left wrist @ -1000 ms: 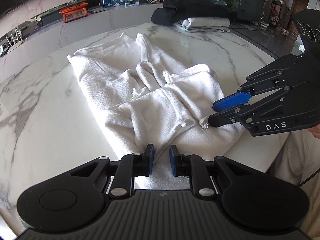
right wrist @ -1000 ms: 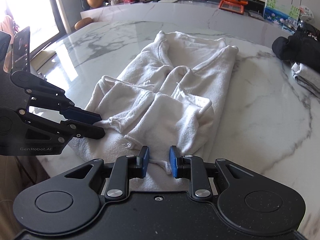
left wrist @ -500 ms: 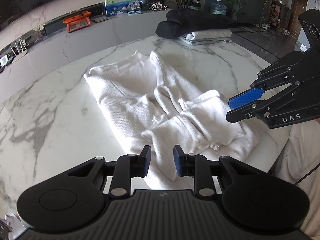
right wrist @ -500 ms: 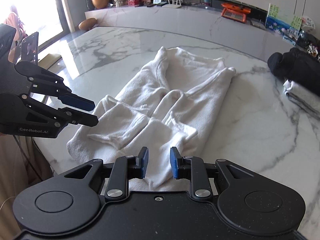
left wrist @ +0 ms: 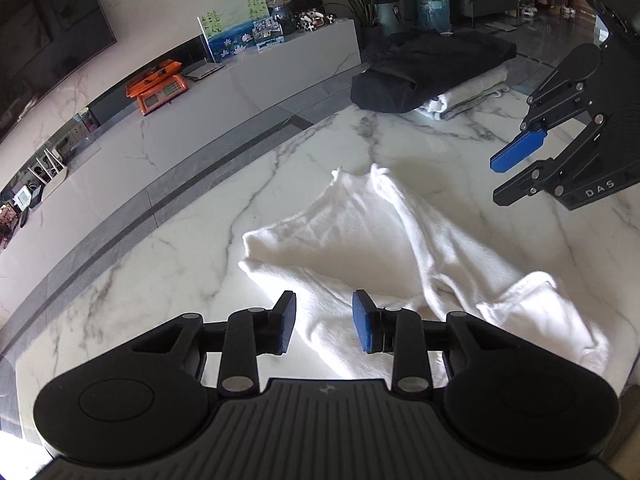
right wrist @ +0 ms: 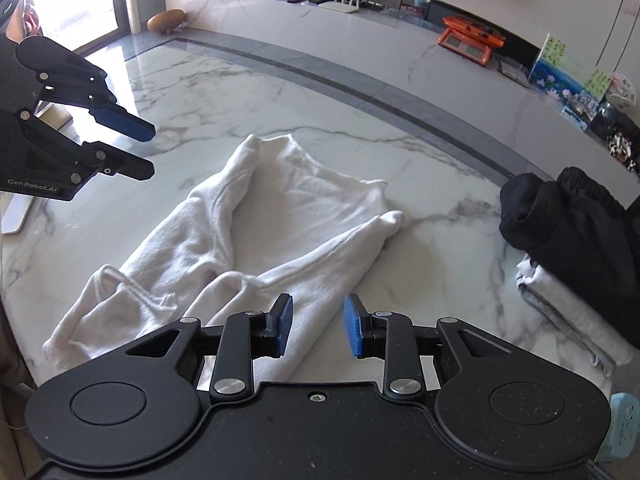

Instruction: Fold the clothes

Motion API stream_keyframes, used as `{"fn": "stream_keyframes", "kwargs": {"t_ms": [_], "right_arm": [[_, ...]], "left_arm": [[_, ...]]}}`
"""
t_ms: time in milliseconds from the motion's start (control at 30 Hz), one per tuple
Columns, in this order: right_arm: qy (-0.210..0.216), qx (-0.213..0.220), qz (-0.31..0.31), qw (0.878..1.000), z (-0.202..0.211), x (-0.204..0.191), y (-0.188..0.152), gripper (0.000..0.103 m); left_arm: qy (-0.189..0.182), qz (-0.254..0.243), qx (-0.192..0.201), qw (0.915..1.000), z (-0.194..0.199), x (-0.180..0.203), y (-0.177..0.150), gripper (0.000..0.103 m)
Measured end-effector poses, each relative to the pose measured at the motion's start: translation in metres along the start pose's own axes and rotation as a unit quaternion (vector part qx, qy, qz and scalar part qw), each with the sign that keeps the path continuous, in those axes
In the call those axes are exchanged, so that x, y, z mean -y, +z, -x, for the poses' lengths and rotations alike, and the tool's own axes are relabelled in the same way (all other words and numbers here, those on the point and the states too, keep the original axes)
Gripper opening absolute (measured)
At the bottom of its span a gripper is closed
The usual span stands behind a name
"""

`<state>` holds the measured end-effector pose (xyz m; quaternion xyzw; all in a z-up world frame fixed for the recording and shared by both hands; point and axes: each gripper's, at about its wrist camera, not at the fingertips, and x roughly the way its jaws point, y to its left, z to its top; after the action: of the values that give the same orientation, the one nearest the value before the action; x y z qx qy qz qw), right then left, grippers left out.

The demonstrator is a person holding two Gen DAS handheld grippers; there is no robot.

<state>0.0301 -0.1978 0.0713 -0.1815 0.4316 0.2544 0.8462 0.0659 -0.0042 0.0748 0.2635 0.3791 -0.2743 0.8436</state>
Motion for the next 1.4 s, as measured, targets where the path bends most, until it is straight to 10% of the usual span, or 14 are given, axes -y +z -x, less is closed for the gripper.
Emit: {"fn": "stream_keyframes", "kwargs": {"t_ms": [567, 1067, 1233, 1400], "right_arm": [[0.020, -0.059, 0.016, 0.998, -0.129, 0.068, 0.058, 0.028], [0.067, -0.068, -0.022, 0.995, -0.159, 0.085, 0.064, 0.042], [0.064, -0.070, -0.004, 0.995, -0.160, 0.076, 0.066, 0.024], [0.054, -0.075, 0.015, 0.996, -0.159, 0.065, 0.069, 0.014]], "left_arm": [[-0.027, 0.002, -0.055, 0.9981, -0.136, -0.067, 0.016, 0.033], [-0.067, 0.056, -0.049, 0.9950, -0.151, -0.091, 0.009, 0.043], [-0.096, 0.072, -0.049, 0.9917, -0.149, -0.091, 0.009, 0.014], [-0.084, 0.045, -0.045, 0.9944, -0.143, -0.079, 0.012, 0.006]]}}
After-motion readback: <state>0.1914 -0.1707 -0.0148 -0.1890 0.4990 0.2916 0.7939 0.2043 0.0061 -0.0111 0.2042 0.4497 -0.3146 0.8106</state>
